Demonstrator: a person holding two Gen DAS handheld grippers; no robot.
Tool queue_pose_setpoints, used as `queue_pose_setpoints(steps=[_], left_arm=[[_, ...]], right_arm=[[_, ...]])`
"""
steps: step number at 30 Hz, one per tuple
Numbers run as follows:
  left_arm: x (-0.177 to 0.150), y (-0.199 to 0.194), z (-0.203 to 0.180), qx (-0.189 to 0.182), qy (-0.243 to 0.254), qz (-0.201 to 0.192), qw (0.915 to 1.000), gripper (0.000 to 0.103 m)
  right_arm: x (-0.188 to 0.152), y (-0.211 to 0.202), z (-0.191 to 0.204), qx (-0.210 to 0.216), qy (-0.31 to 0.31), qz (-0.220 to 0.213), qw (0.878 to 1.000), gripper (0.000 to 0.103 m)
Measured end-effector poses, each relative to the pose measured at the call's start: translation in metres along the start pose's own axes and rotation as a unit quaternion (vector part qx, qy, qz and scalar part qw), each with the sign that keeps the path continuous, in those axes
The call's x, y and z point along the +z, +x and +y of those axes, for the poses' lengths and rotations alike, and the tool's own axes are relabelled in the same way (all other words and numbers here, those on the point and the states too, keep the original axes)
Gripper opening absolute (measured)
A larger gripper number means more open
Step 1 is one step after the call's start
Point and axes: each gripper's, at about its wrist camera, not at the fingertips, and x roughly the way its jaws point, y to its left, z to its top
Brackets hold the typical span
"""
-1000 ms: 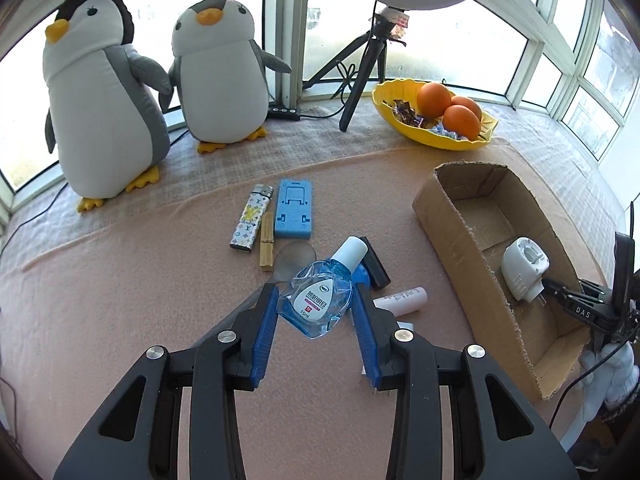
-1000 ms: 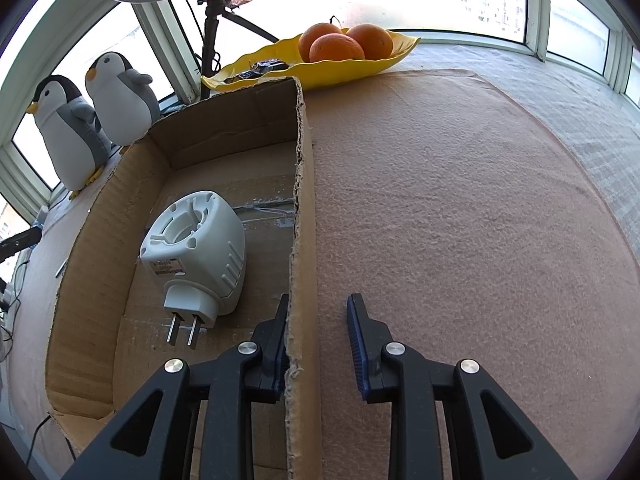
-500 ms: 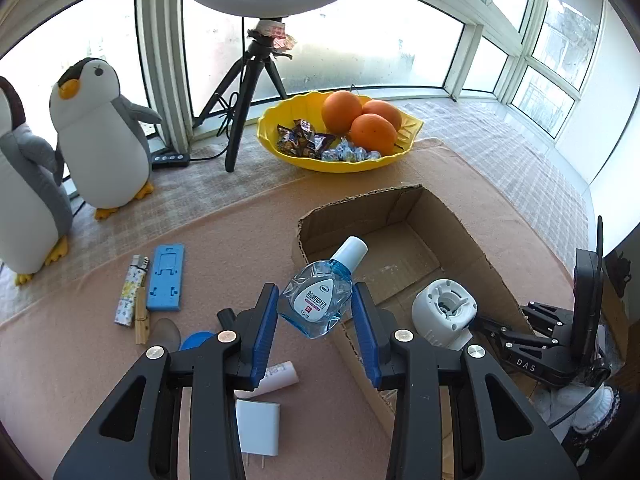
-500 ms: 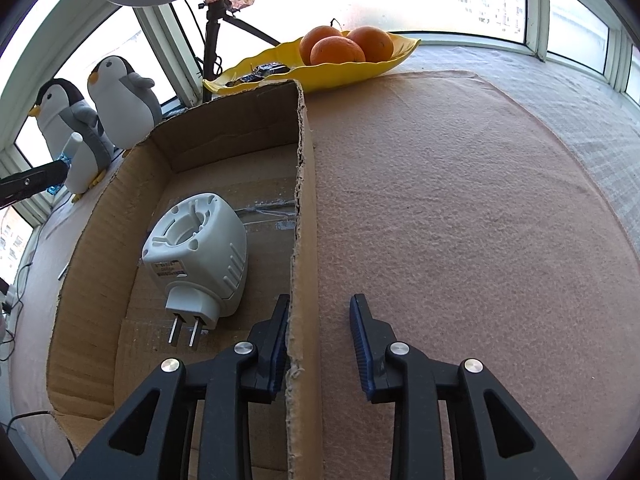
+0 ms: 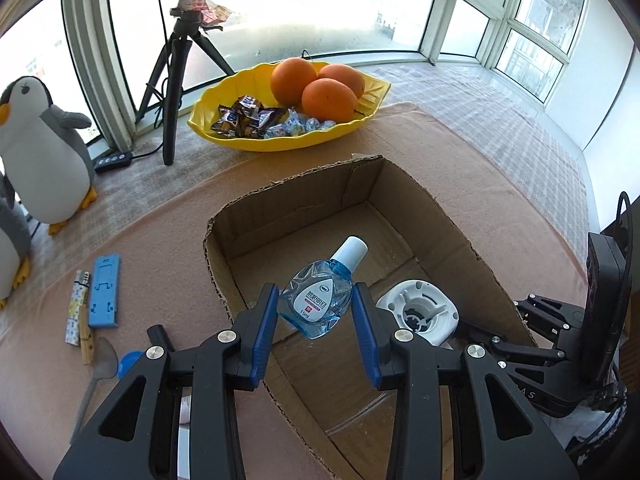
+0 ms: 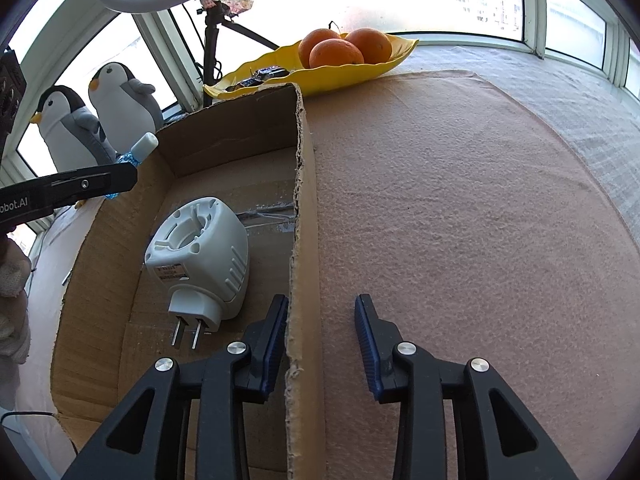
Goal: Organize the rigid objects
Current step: 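Carry the blue mouthwash bottle into the box and release it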
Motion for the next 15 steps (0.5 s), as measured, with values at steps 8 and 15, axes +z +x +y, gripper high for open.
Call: queue_pose_setpoints(steps=[8,15], left_arm=[[0.001,0.005,-0.008,-0.008,0.003,0.009,0.9999,0.036],[0.004,0.002,-0.012,-0.017,0.000,0.009,0.9998,0.066]], right_arm=[[0.000,0.000,0.000,0.000,0.000,0.000,1.000,0.031],[0.000,0.000,0.000,0.000,0.000,0.000,1.000,0.032]])
